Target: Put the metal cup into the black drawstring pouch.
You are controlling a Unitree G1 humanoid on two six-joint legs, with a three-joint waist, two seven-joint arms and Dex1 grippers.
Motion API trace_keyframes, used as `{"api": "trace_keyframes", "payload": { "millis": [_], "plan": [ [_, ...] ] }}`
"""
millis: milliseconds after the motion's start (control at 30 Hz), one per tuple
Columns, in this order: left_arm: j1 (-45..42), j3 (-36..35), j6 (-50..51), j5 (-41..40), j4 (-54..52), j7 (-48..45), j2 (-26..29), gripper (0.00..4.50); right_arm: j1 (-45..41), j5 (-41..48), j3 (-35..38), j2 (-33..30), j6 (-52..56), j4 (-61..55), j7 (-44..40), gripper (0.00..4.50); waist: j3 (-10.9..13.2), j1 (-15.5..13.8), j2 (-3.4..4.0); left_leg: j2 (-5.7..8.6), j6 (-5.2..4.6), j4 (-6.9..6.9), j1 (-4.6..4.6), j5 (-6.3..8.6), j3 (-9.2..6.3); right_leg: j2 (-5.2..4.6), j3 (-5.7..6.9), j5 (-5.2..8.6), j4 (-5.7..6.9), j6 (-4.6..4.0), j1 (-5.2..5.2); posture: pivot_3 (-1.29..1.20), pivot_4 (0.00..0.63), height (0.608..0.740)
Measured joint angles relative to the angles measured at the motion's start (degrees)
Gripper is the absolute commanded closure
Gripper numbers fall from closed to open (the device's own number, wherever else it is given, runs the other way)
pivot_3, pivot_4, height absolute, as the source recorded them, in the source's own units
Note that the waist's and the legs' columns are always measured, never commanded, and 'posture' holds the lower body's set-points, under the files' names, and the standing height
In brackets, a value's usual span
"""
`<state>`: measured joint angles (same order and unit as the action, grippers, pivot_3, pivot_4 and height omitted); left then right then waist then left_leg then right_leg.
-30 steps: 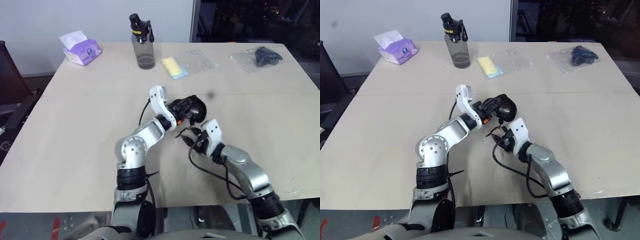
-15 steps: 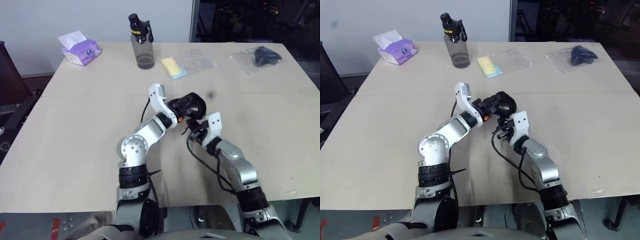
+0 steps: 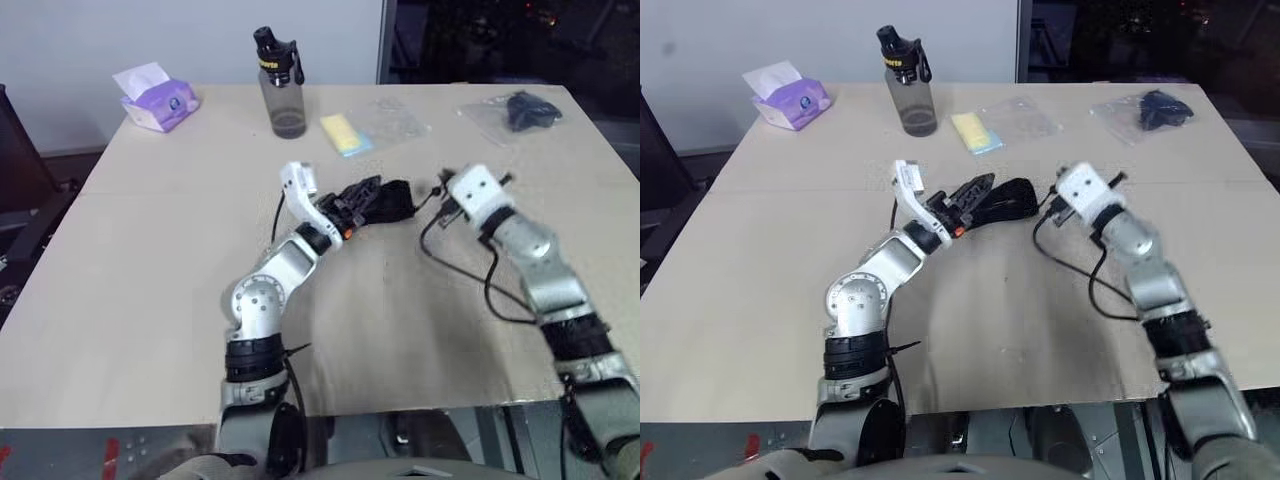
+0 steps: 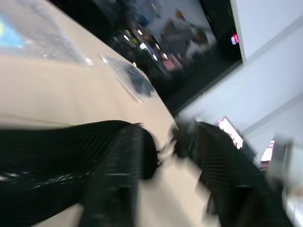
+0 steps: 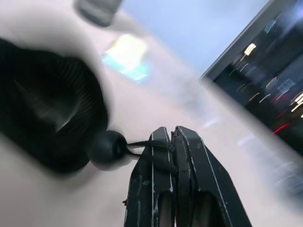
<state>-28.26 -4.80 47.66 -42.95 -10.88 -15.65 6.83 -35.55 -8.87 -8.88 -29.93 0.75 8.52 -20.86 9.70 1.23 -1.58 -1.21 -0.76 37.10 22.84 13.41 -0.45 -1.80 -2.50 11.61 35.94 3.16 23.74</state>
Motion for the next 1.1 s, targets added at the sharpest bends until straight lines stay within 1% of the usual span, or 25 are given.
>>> {"api": "trace_keyframes", "payload": {
  "millis": [33, 67, 100, 133, 167, 233, 267, 367, 467, 533, 567, 700, 767, 933, 1100],
  "plan": [
    [1.1, 4.9, 0.6, 2.1, -0.8, -6.0, 7.8, 0.71, -3.1, -1.6, -0.3, -0.9, -2.5, 1.3, -0.2, 4.50, 0.0, 0.6, 0.03, -0.02, 0.00, -0.07, 0.03, 0.00, 0.00, 0.03, -0.03, 0.00, 0.00, 0.00, 0.08, 0.00, 0.150, 0.740],
    [1.8, 5.8, 0.8, 2.7, -1.1, -8.2, 10.1, 0.41, -3.9, -2.0, -0.2, -1.6, -3.6, 1.3, -0.2, 4.50, 0.0, 0.7, 0.05, -0.03, 0.00, -0.12, 0.03, 0.00, 0.00, 0.02, -0.02, 0.00, -0.01, 0.00, 0.08, 0.00, 0.150, 0.740],
    [3.2, 6.7, 0.5, 2.6, -2.1, -13.7, 14.6, 0.10, -5.5, -2.8, -0.5, -1.6, -4.8, 2.1, -0.2, 4.50, 0.1, 1.0, -0.01, -0.05, 0.01, -0.14, 0.05, 0.00, 0.05, 0.00, -0.02, 0.01, 0.03, 0.00, 0.15, 0.00, 0.150, 0.740],
    [4.6, 8.5, 0.9, 2.1, -3.4, -19.7, 20.0, 0.10, -6.8, -3.5, -0.5, -1.8, -6.1, 2.4, -0.2, 4.50, 0.1, 1.3, -0.05, -0.10, 0.01, -0.18, 0.15, 0.00, 0.04, 0.05, -0.04, 0.00, -0.04, 0.00, 0.26, 0.00, 0.150, 0.740],
    [5.3, 8.9, 0.9, 1.9, -3.7, -23.9, 23.2, 0.10, -7.7, -4.1, -0.5, -2.0, -7.1, 2.9, -0.2, 4.50, 0.1, 1.3, 0.01, -0.09, 0.01, -0.22, 0.15, -0.01, 0.07, 0.01, -0.04, 0.01, 0.00, -0.01, 0.30, 0.00, 0.150, 0.740],
    [5.1, 8.9, -1.0, 3.2, -2.4, -30.1, 28.5, 0.10, -9.8, -4.6, -0.9, -1.4, -8.5, 3.9, -0.5, 4.50, 0.2, 1.1, 0.07, -0.08, 0.01, -0.23, 0.21, -0.01, 0.06, -0.02, 0.00, 0.01, 0.00, -0.01, 0.37, 0.00, 0.150, 0.740],
    [4.5, 8.8, -3.6, 5.2, -0.5, -31.5, 29.8, 0.10, -10.7, -4.7, -1.3, -1.0, -9.1, 3.8, -0.8, 4.50, 0.2, 1.0, 0.09, -0.08, 0.01, -0.23, 0.21, 0.00, 0.06, -0.03, 0.00, 0.01, 0.00, -0.02, 0.36, 0.00, 0.150, 0.740],
    [0.5, 7.9, -13.5, 13.1, 7.4, -29.7, 29.1, 0.10, -11.9, -4.9, -1.6, 0.0, -9.8, 3.3, -1.7, 4.50, 0.2, 0.2, 0.05, -0.04, 0.01, -0.14, 0.30, -0.01, 0.03, -0.12, 0.09, 0.04, -0.05, -0.06, 0.34, 0.00, 0.150, 0.740],
    [-3.4, 7.4, -20.4, 17.6, 9.7, -30.1, 29.0, 0.10, -12.0, -4.8, -1.9, 0.8, -9.8, 2.3, -3.2, 4.50, 0.3, -0.1, 0.05, -0.02, 0.01, 0.12, 0.68, -0.01, 0.05, -0.18, 0.10, -0.01, -0.07, 0.00, 0.54, 0.00, 0.150, 0.740],
    [-6.8, 7.7, -23.6, 21.0, 12.1, -28.6, 27.5, 0.10, -11.9, -4.7, -2.1, 1.3, -9.6, 1.0, -4.7, 4.50, 0.3, -0.5, 0.06, 0.02, 0.02, 0.26, 1.00, -0.01, 0.06, -0.21, 0.11, -0.03, -0.03, 0.02, 0.80, 0.00, 0.150, 0.740],
    [-8.9, 7.5, -25.2, 22.3, 13.8, -27.6, 25.7, 0.10, -11.9, -4.6, -2.4, 2.0, -9.1, -0.3, -5.6, 4.50, 0.3, -0.7, 0.06, 0.04, 0.02, 0.29, 1.04, -0.02, 0.05, -0.22, 0.11, -0.04, 0.00, 0.02, 0.83, 0.00, 0.150, 0.740],
    [-14.5, 7.6, -28.7, 22.1, 13.8, -28.2, 19.7, 0.10, -12.0, -4.6, -3.9, 4.1, -7.4, -4.4, -7.4, 4.50, 0.3, -0.6, 0.06, 0.04, 0.02, 0.28, 1.06, -0.02, 0.03, -0.22, 0.14, -0.04, 0.02, 0.02, 0.85, 0.00, 0.150, 0.740],
    [-15.5, 7.7, -29.5, 22.2, 13.6, -29.1, 19.4, 0.10, -12.0, -4.6, -3.9, 4.4, -6.9, -5.0, -7.7, 4.50, 0.3, -0.3, 0.07, 0.03, 0.02, 0.23, 1.00, -0.02, 0.04, -0.21, 0.12, -0.04, 0.08, 0.02, 0.87, 0.00, 0.150, 0.740],
    [-16.0, 10.7, -29.4, 23.6, 13.8, -32.8, 19.4, 0.10, -12.0, -4.2, -3.8, 5.6, -5.4, -6.3, -9.0, 4.50, 0.3, -0.2, 0.07, -0.02, 0.01, 0.21, 0.96, -0.02, -0.01, -0.13, 0.15, -0.03, 0.41, 0.02, 1.01, 0.00, 0.150, 0.740],
    [-18.3, 10.9, -29.6, 23.6, 14.4, -34.4, 18.2, 0.10, -12.7, -4.3, -3.9, 5.9, -4.7, -7.4, -9.7, 4.50, 0.3, -0.3, 0.07, -0.01, 0.01, 0.34, 0.94, -0.02, 0.00, -0.13, 0.13, -0.03, 0.56, 0.02, 1.01, 0.00, 0.150, 0.740]
  ]
}}
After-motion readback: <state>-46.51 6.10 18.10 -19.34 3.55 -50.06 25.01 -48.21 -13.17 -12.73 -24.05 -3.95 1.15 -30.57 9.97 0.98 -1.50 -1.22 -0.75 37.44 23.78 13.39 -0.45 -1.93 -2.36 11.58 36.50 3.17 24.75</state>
